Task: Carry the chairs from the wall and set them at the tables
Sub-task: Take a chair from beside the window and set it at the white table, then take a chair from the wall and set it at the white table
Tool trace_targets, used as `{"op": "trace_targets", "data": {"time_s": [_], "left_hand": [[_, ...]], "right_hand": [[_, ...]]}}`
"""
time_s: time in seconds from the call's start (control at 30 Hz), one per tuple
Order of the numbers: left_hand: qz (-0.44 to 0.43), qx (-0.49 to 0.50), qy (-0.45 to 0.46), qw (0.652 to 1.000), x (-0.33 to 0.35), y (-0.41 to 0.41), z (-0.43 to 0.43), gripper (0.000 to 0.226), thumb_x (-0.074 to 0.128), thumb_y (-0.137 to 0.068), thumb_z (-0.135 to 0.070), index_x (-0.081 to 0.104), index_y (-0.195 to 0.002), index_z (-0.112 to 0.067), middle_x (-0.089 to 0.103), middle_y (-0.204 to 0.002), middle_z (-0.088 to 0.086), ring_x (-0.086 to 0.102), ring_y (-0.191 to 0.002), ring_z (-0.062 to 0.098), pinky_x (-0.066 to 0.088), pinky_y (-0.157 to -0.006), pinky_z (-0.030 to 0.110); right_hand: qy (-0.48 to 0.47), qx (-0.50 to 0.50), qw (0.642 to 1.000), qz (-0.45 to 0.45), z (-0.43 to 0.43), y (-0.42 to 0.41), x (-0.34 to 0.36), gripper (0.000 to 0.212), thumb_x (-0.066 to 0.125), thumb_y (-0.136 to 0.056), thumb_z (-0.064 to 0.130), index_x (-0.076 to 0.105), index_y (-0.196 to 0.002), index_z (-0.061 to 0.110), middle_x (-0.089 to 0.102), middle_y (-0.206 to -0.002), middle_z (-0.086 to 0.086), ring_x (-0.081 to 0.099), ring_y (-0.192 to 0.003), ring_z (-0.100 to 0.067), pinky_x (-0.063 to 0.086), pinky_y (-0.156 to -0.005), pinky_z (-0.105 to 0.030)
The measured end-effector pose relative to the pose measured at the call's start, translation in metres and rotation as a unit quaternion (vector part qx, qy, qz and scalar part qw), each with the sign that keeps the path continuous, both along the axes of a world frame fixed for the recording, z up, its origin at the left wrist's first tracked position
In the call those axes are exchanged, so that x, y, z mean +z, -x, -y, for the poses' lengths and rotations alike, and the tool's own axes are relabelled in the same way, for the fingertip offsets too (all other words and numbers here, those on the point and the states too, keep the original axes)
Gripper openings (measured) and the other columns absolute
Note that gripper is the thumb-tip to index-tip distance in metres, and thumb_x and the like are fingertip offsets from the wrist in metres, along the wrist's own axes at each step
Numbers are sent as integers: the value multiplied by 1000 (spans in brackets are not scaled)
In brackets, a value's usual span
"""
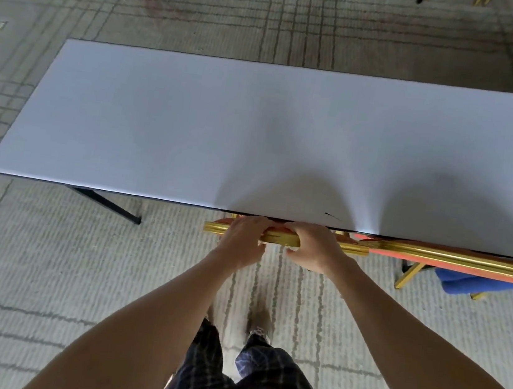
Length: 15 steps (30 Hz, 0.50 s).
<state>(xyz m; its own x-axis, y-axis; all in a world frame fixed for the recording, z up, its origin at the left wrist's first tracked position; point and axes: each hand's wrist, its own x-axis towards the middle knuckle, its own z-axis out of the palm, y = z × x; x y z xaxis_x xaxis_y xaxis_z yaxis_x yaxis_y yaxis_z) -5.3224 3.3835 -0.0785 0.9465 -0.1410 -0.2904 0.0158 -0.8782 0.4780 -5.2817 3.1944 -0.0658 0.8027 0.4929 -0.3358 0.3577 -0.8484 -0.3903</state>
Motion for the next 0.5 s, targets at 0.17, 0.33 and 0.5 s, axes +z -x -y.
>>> {"op": "trace_targets", "data": {"time_s": [0.17,0.33,0.5], "left_hand": [[9,41,0,999,11,45,-56,67,61,-89,-20,36,-151,-24,37,-156,-4,29,-145,17,19,-120,34],[-8,160,-9,987,29,133,-153,68,56,-94,-23,27,-155,-29,29,-160,-4,26,-147,17,20,-121,38],[-27,360,-8,932,34,267,-251,66,55,-97,-32,22,-155,-30,24,-162,-4,26,-148,20,27,-119,45]], "right_hand": [[-56,60,997,17,-91,16,21,55,63,-77,38,55,-131,34,66,-121,10,62,-109,-16,49,-88,-32],[-75,150,986,-9,-213,80,28,63,64,-82,40,46,-141,26,62,-129,4,59,-118,-20,49,-95,-35],[-74,247,963,-72,-328,174,30,70,66,-88,43,36,-148,22,54,-141,0,54,-126,-20,45,-101,-35]]}}
